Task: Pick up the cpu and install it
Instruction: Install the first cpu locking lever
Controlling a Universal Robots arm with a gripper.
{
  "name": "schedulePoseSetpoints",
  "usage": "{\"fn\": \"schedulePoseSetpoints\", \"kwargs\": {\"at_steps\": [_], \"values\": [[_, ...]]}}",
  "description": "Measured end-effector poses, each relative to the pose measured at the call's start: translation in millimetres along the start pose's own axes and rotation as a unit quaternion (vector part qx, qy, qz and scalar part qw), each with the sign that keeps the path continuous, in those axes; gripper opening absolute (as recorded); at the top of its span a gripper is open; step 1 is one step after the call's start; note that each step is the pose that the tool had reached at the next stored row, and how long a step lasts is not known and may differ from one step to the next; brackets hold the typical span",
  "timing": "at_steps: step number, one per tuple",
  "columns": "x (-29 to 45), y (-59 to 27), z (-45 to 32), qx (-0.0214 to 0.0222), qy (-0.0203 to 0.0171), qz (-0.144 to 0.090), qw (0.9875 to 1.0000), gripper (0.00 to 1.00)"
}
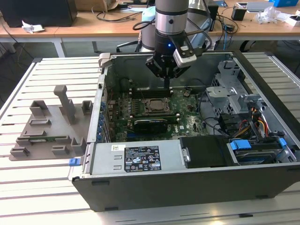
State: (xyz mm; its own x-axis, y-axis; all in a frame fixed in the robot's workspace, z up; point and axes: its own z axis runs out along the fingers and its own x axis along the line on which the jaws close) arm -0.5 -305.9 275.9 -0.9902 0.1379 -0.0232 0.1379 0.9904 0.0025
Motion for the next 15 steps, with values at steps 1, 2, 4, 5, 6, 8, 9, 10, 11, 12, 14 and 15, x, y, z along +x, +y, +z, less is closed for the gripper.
{"fn": "schedulePoseSetpoints", "kwargs": {"at_steps": [1, 2, 4, 5, 6, 8, 9, 10, 11, 12, 14, 15], "values": [[0.0, 0.0, 0.0, -0.0003, 0.0000, -0.012, 0.9999, 0.11], [-0.1, 0.0, 0.0, -0.0005, 0.0003, -0.022, 0.9998, 0.11], [0.0, -0.1, 0.1, 0.0003, 0.0112, -0.040, 0.9991, 0.11], [-0.1, 0.0, 0.1, 0.0008, 0.0164, -0.045, 0.9988, 0.11], [-0.1, 0.0, 0.1, 0.0011, 0.0200, -0.051, 0.9985, 0.11], [-0.1, -0.1, 0.0, 0.0012, 0.0208, -0.068, 0.9974, 0.11], [-0.1, 0.0, 0.1, 0.0010, 0.0207, -0.081, 0.9965, 0.11], [-0.1, 0.0, 0.1, 0.0010, 0.0207, -0.090, 0.9957, 0.11], [-0.1, 0.0, 0.1, 0.0009, 0.0207, -0.103, 0.9944, 0.11], [-0.1, 0.0, 0.1, 0.0010, 0.0207, -0.104, 0.9944, 0.11], [-0.1, 0.0, 0.1, 0.0010, 0.0207, -0.104, 0.9944, 0.11], [0.5, -0.1, 0.1, 0.0010, 0.0207, -0.104, 0.9944, 0.11]]}}
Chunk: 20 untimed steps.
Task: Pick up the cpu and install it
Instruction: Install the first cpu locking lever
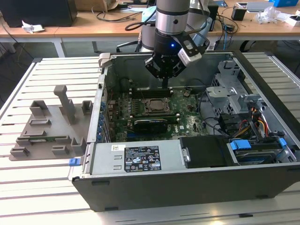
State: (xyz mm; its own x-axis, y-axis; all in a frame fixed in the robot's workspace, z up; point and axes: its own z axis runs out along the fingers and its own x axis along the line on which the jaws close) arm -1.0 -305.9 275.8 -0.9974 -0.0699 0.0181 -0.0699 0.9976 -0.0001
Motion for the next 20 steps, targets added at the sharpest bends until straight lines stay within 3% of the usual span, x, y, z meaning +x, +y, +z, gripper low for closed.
{"fn": "schedulePoseSetpoints", "kwargs": {"at_steps": [1, 5, 10, 11, 12, 20], "values": [[0.2, 0.1, -0.7, 0.0001, -0.0002, 0.000, 1.0000, 0.11], [0.5, 0.0, -16.8, 0.0003, -0.0007, 0.000, 1.0000, 0.11], [0.7, 0.0, -17.7, 0.0004, -0.0008, 0.000, 1.0000, 0.11], [11.9, 1.1, -17.4, 0.0004, -0.0007, 0.000, 1.0000, 0.11], [27.8, 2.9, -17.0, 0.0003, -0.0008, 0.000, 1.0000, 0.11], [64.4, 10.8, -10.4, 0.0003, -0.0008, 0.000, 1.0000, 0.11]]}}
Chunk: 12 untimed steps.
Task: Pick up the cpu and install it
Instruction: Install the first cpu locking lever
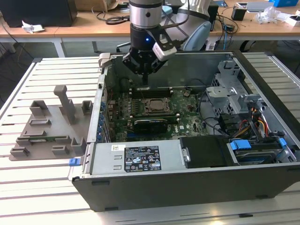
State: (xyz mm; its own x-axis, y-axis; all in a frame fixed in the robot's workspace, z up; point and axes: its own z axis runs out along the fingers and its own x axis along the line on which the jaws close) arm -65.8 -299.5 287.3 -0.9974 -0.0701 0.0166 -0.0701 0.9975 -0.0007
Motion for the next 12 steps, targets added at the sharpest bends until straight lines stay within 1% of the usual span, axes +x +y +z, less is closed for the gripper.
{"fn": "schedulePoseSetpoints", "kwargs": {"at_steps": [2, 3, 4, 5, 6, 9, 12], "values": [[13.2, 4.9, 5.5, 0.0000, 0.0000, 0.000, 1.0000, 0.11], [17.2, 6.5, 6.6, 0.0000, 0.0000, 0.000, 1.0000, 0.11], [24.0, 10.2, 8.3, 0.0001, 0.0001, 0.000, 1.0000, 0.11], [26.4, 12.8, 9.3, 0.0000, 0.0000, 0.000, 1.0000, 0.11], [27.6, 15.3, 10.3, 0.0000, 0.0000, 0.000, 1.0000, 0.11], [28.1, 21.8, 14.3, 0.0001, 0.0001, 0.000, 1.0000, 0.11], [27.8, 22.8, 19.2, 0.0002, 0.0000, 0.000, 1.0000, 0.11]]}}
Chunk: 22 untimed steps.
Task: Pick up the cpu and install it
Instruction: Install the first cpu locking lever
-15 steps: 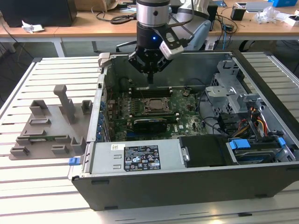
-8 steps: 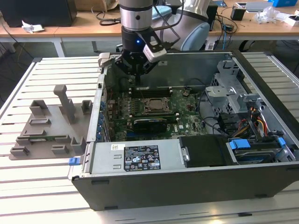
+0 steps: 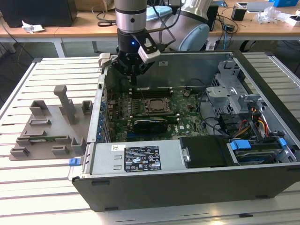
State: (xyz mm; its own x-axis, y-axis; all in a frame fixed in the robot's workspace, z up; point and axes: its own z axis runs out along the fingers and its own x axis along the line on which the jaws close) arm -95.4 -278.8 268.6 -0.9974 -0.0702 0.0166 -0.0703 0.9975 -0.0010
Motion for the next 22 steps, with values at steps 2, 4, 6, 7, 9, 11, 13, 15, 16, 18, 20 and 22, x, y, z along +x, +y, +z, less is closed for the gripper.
{"fn": "schedulePoseSetpoints", "kwargs": {"at_steps": [2, 4, 6, 7, 9, 11, 13, 15, 16, 18, 20, 22], "values": [[-0.9, -0.1, 0.5, 0.0001, 0.0001, 0.000, 1.0000, 0.11], [-4.3, -0.3, 0.5, 0.0001, 0.0000, 0.000, 1.0000, 0.11], [-7.8, -0.6, 0.5, 0.0000, 0.0000, 0.000, 1.0000, 0.11], [-11.2, -0.8, 0.4, 0.0000, 0.0001, 0.000, 1.0000, 0.11], [-16.4, -1.2, 0.6, 0.0000, 0.0004, 0.000, 1.0000, 0.11], [-20.8, -1.5, 1.1, 0.0000, 0.0007, 0.000, 1.0000, 0.11], [-24.4, -1.7, 1.4, 0.0000, 0.0010, 0.000, 1.0000, 0.11], [-28.8, -2.0, 1.6, 0.0000, 0.0012, 0.000, 1.0000, 0.11], [-31.7, -2.3, 1.6, 0.0000, 0.0014, 0.000, 1.0000, 0.11], [-35.4, -2.5, 1.7, 0.0000, 0.0016, 0.000, 1.0000, 0.11], [-40.2, -2.8, 2.0, -0.0001, 0.0020, 0.000, 1.0000, 0.11], [-40.8, -2.9, 3.1, -0.0001, 0.0022, 0.000, 1.0000, 0.11]]}}
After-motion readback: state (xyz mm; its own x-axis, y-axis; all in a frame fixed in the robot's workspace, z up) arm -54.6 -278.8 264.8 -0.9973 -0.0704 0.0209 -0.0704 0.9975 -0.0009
